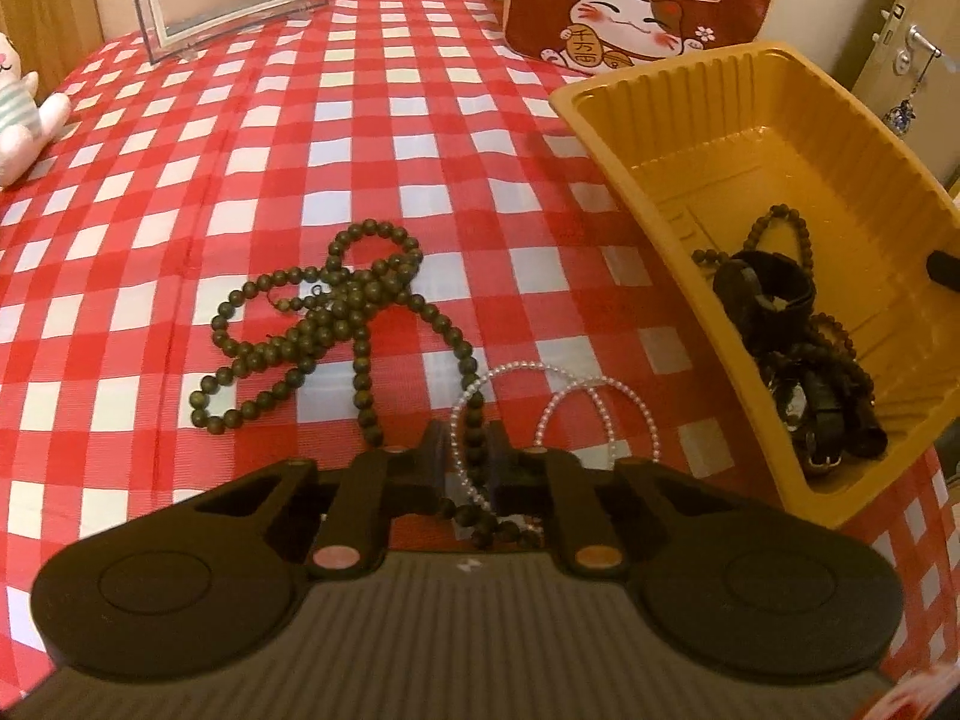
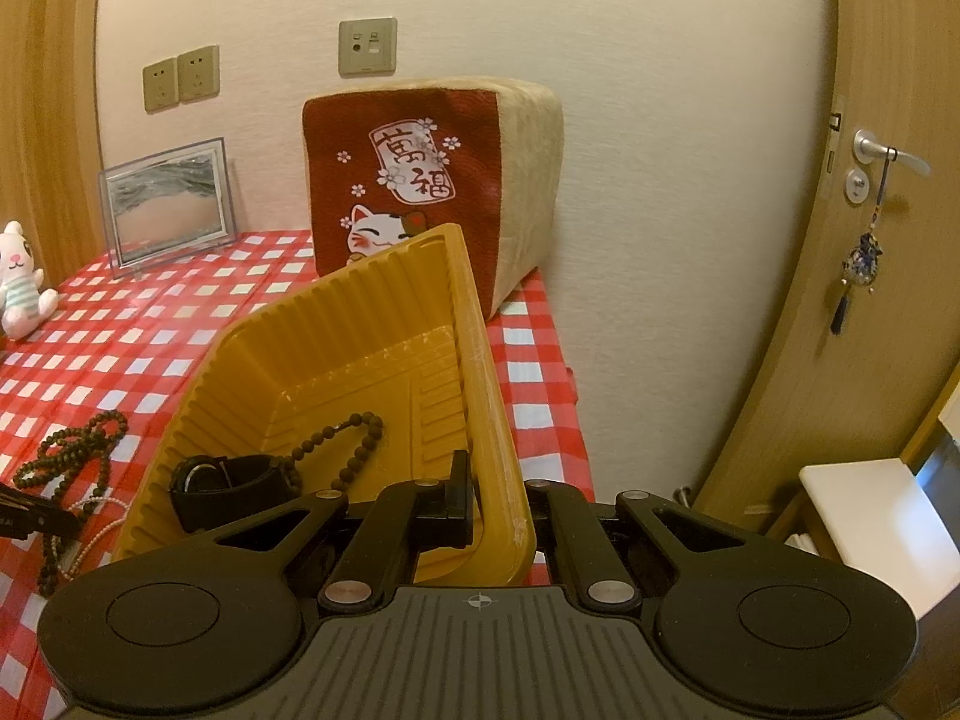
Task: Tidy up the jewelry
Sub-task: 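Close the left tool on the pearl bracelet, then carry the pearl bracelet into the tray and open the left tool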
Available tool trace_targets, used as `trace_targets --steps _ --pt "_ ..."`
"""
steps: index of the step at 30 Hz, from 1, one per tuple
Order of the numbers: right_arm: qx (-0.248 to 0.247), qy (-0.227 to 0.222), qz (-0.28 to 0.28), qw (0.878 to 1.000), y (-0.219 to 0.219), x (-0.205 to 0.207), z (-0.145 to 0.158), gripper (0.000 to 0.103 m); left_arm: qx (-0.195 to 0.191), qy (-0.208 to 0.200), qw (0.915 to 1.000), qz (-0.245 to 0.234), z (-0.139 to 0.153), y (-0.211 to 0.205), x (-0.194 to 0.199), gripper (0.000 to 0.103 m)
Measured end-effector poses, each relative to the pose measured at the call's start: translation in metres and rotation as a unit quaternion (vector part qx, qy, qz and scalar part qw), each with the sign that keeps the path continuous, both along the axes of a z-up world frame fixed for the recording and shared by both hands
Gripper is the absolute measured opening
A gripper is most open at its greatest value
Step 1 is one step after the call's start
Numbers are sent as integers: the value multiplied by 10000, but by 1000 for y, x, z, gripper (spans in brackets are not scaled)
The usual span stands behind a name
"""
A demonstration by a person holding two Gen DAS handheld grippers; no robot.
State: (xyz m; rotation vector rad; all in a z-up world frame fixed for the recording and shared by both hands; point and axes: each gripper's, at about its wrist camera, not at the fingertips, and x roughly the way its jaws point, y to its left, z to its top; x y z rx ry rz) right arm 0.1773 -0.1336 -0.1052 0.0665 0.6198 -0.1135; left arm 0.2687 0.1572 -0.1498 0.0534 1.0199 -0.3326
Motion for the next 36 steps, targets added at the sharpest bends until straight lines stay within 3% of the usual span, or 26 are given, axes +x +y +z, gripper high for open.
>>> trace_targets --steps 9,27,36 --pt "7 6 -5 10000 -1 1 -1 5 -144 -198 9997 -68 16 2 -7 4" --pt "17 -35 28 10000 -2 0 -2 5 -811 -1275 9885 -46 130 16 -43 1" --pt "56 -41 27 10000 -2 -2 -2 5 -869 -1505 9846 -194 167 -1 -45 1"
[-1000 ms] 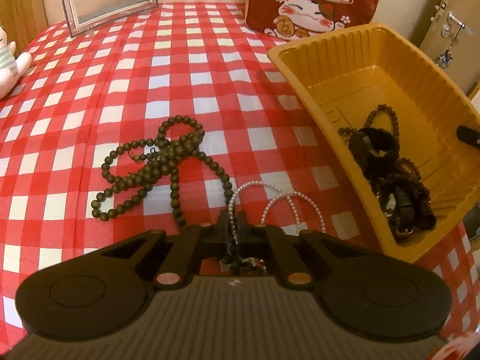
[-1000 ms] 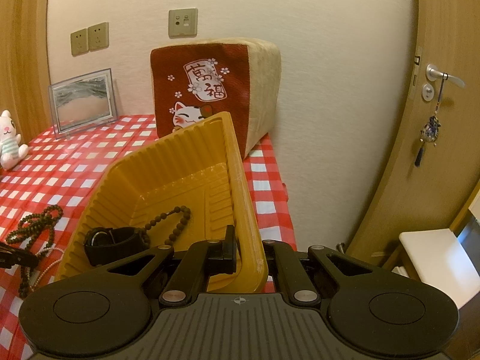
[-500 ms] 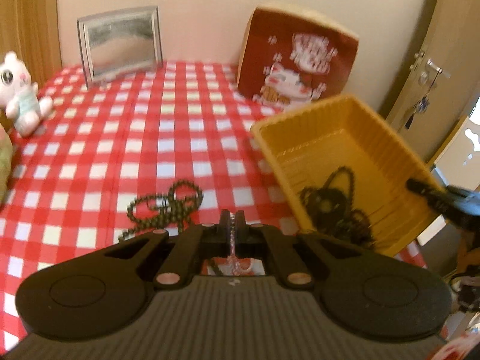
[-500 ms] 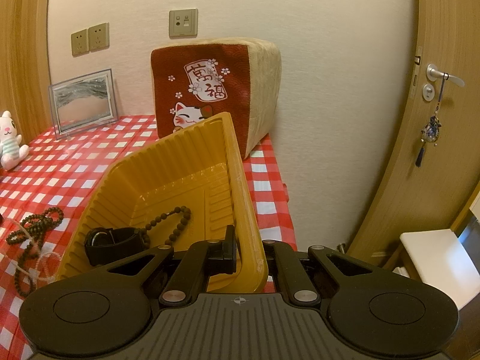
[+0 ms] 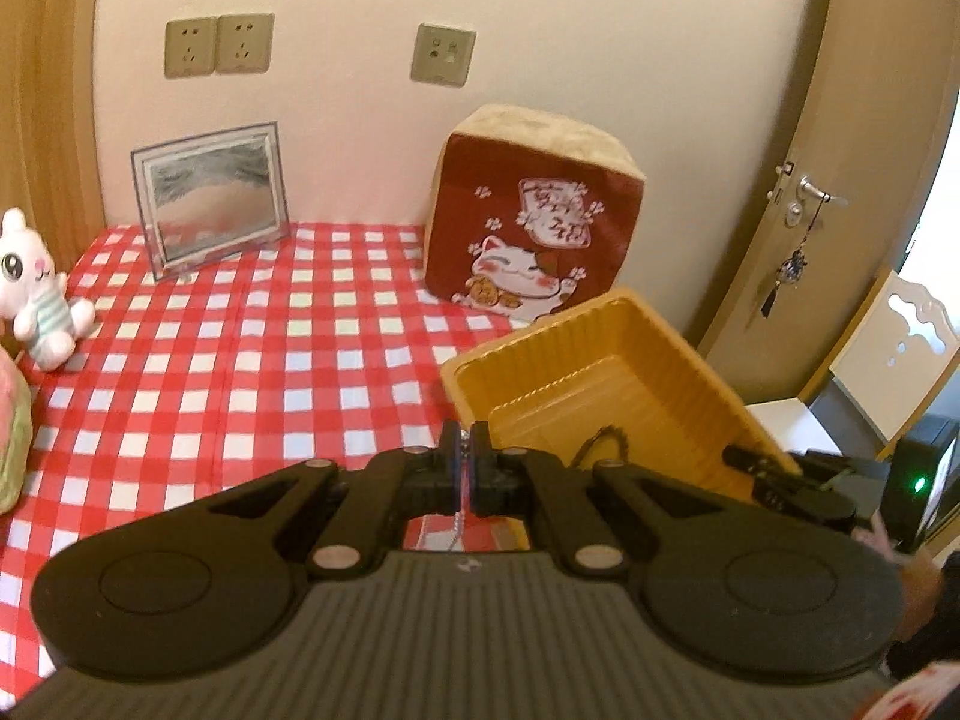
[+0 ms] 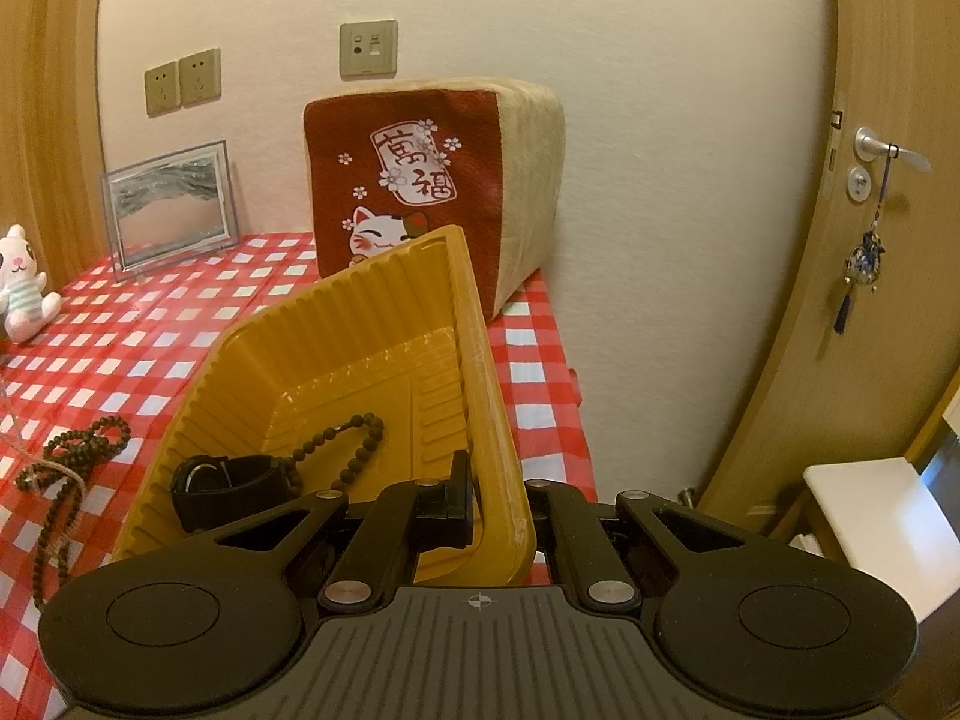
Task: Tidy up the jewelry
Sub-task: 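Carry the pearl bracelet into the tray and open the left tool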
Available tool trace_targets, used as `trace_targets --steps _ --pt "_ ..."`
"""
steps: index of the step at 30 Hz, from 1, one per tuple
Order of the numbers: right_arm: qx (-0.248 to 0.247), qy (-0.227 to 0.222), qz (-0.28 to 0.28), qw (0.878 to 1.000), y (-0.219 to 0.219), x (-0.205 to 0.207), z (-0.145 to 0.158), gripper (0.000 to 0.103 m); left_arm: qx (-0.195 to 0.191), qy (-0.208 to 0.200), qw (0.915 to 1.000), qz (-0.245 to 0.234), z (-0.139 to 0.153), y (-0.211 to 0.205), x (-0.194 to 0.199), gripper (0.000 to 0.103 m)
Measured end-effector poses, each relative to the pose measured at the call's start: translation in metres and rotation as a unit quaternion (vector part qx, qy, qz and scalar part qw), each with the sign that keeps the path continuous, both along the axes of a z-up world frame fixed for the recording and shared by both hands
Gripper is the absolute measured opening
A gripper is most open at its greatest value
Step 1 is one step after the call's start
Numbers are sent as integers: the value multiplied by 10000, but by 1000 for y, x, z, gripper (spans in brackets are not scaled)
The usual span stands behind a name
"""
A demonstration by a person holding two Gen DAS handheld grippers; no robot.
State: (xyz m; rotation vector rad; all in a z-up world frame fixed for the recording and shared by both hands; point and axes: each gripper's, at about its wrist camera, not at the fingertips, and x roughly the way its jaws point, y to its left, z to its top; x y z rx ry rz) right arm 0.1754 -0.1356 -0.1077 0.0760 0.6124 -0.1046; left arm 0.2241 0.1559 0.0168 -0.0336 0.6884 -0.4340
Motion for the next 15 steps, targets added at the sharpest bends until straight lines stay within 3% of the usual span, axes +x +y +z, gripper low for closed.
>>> trace_targets --steps 9,15 --pt "18 -1 32 10000 0 -2 -1 5 -350 -456 9974 -428 37 -32 6 1" --pt "26 -14 34 10000 1 -2 -1 5 -555 -541 9936 -826 41 -64 12 1"
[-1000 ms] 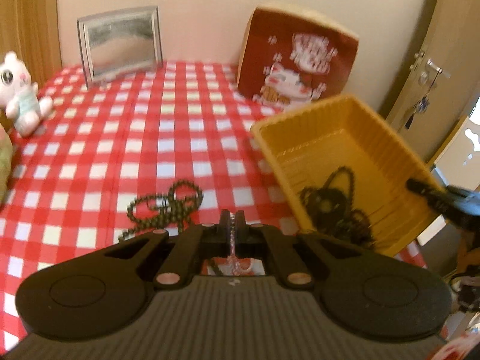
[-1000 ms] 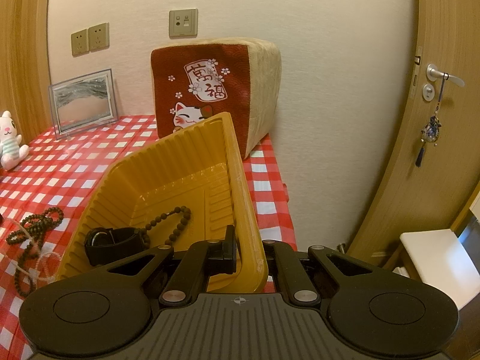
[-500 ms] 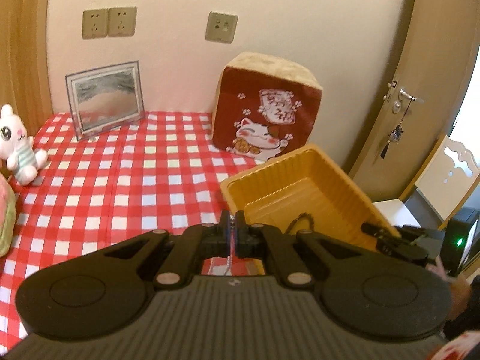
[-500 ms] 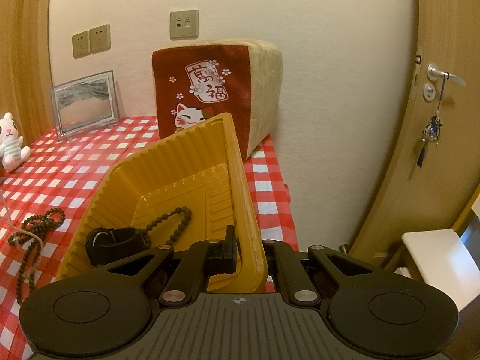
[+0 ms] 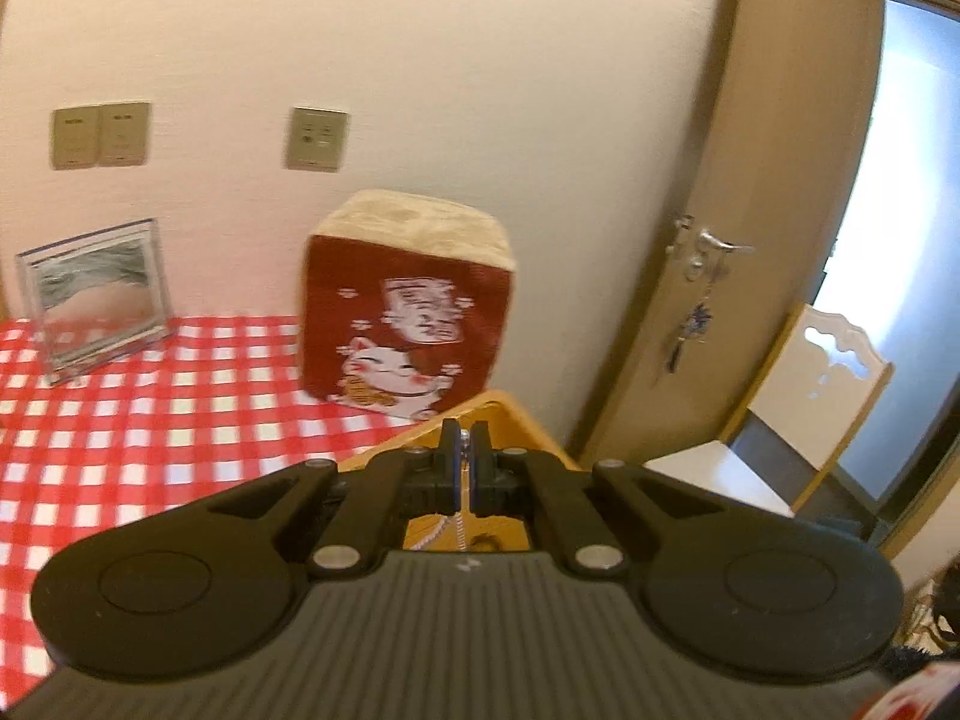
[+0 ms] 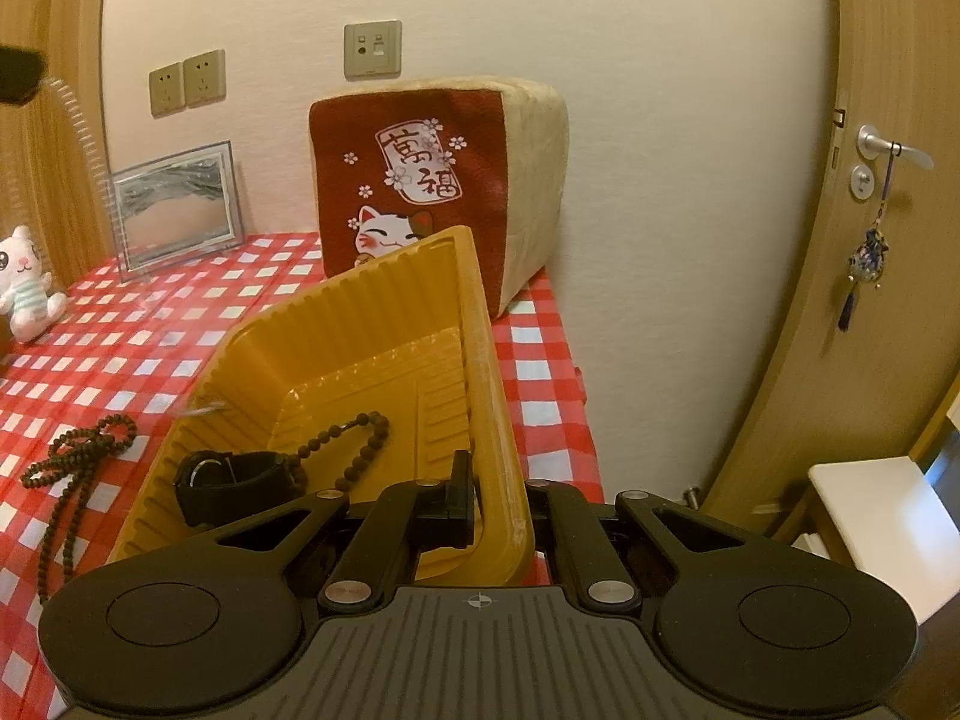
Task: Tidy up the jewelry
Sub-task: 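Carry the pearl bracelet into the tray and open the left tool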
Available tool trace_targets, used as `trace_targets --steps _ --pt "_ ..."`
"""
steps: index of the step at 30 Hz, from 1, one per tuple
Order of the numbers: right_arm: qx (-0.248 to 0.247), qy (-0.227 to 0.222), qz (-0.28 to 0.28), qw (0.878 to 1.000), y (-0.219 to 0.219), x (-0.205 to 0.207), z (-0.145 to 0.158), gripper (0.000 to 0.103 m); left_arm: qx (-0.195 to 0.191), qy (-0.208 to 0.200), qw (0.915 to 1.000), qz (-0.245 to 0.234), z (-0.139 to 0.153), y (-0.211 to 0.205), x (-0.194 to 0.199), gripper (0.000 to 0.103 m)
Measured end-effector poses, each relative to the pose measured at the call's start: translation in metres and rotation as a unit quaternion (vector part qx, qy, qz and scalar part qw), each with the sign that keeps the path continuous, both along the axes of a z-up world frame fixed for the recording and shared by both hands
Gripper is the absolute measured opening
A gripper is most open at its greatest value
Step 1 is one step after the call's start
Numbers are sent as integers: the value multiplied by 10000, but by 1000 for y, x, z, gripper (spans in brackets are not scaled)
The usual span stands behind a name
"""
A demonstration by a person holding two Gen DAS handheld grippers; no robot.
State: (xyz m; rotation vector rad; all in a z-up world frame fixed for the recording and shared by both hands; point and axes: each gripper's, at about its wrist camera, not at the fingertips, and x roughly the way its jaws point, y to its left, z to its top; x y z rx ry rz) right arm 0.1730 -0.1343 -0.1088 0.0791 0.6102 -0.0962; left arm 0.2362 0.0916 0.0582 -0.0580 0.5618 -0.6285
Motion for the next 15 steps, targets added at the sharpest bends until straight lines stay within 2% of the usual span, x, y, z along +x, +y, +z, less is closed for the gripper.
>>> trace_targets --steps 6,11,15 --pt "8 -5 -3 10000 1 0 0 5 170 471 9983 -309 -35 -31 13 1" --pt "26 9 -21 10000 0 1 0 5 620 1017 9921 -388 -83 -53 20 2" --pt "29 15 -29 10000 0 1 0 5 892 1198 9881 -356 -110 -64 19 13"
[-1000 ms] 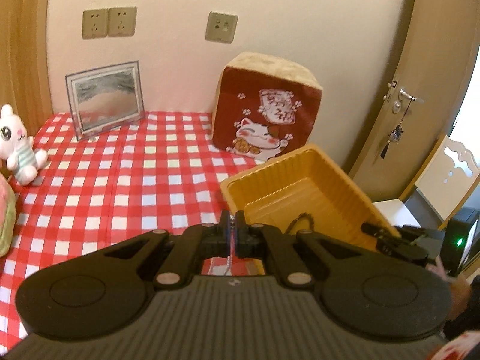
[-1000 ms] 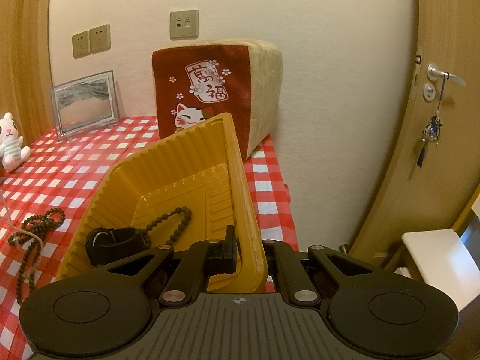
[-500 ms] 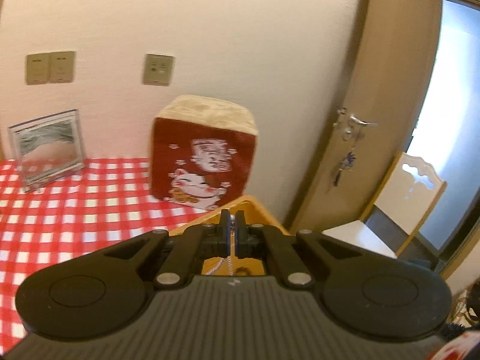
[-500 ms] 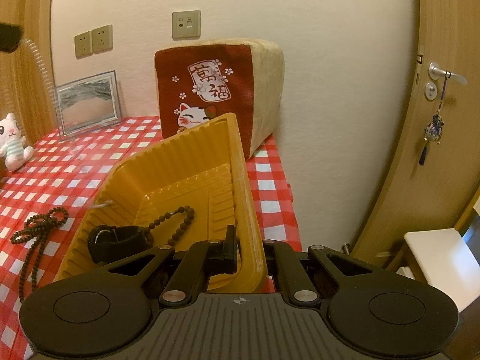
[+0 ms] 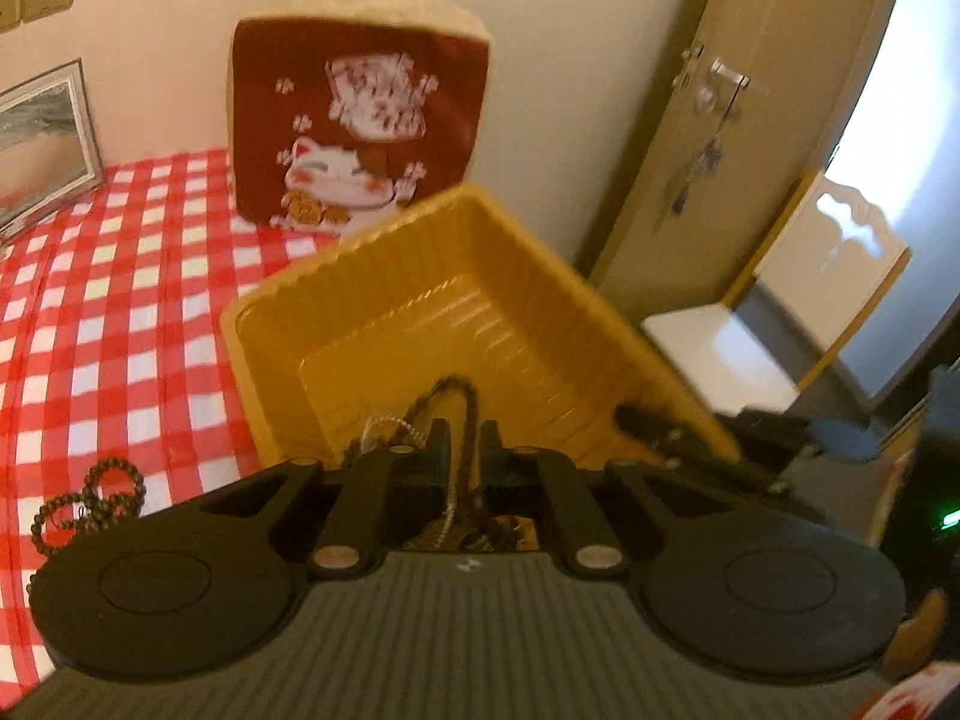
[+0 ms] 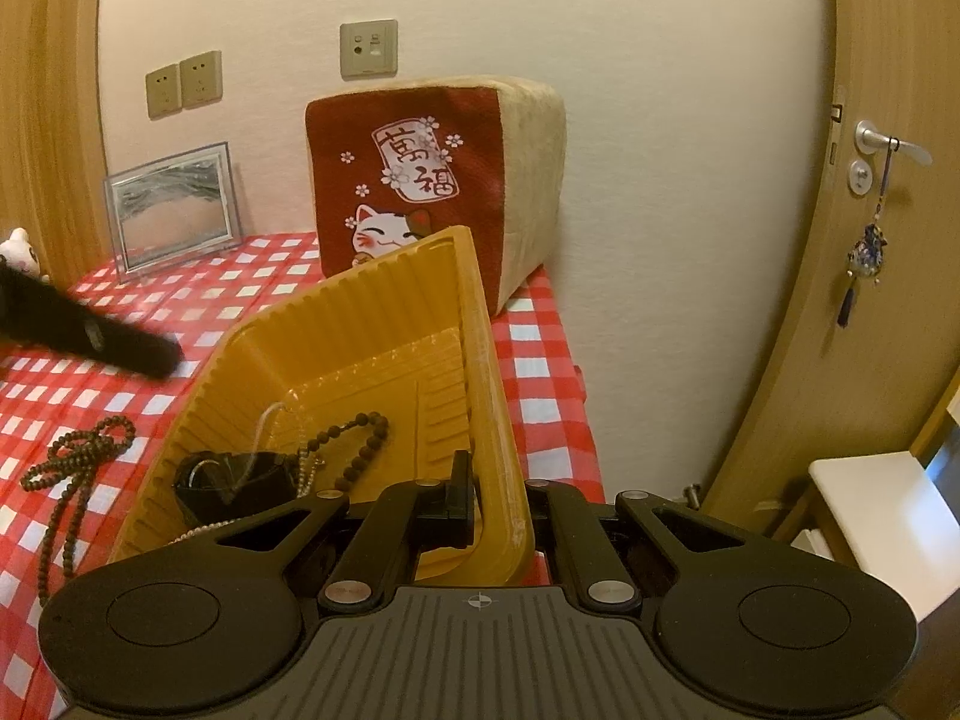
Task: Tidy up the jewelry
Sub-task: 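Carry the pearl bracelet into the tray and open the left tool, then move the open left tool to the long dark bead strand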
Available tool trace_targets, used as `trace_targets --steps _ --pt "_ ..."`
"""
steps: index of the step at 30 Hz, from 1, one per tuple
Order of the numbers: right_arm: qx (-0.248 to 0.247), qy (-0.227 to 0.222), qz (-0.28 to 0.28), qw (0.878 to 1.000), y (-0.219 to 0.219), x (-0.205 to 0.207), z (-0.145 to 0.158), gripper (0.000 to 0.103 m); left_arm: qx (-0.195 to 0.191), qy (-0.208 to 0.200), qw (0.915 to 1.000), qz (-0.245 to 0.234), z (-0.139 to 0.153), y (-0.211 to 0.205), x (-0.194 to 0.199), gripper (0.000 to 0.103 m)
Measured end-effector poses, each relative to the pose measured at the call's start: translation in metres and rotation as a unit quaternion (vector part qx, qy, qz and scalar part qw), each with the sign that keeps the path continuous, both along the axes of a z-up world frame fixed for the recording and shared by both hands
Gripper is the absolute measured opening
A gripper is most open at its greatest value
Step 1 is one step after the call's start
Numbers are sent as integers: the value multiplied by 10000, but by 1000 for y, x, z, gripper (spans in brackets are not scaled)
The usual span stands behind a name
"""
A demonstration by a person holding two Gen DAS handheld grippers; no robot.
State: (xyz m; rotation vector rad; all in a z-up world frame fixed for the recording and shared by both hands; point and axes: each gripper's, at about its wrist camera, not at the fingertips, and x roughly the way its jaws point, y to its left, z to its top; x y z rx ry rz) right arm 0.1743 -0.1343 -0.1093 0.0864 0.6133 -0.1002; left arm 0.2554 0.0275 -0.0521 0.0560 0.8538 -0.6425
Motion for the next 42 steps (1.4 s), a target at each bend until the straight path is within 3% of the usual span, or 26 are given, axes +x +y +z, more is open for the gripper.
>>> trace_targets --steps 7,15,21,27,33,42 --pt "8 9 1 10000 -1 0 -1 5 207 -8 9998 24 -12 -6 0 33" --pt "18 20 -9 10000 -3 1 -3 5 204 -175 9992 280 5 9 0 43" --pt "19 15 -8 10000 -3 1 -3 5 173 -341 9971 663 19 42 -2 50" --pt "21 18 -9 10000 -3 1 -3 5 351 -452 9901 1282 24 90 -3 52" --pt "7 22 -9 10000 -3 1 -4 5 513 -302 9805 1873 14 134 -6 53" --pt "-1 29 -13 10000 -2 1 -5 5 734 -95 9692 2348 -9 173 -22 58"
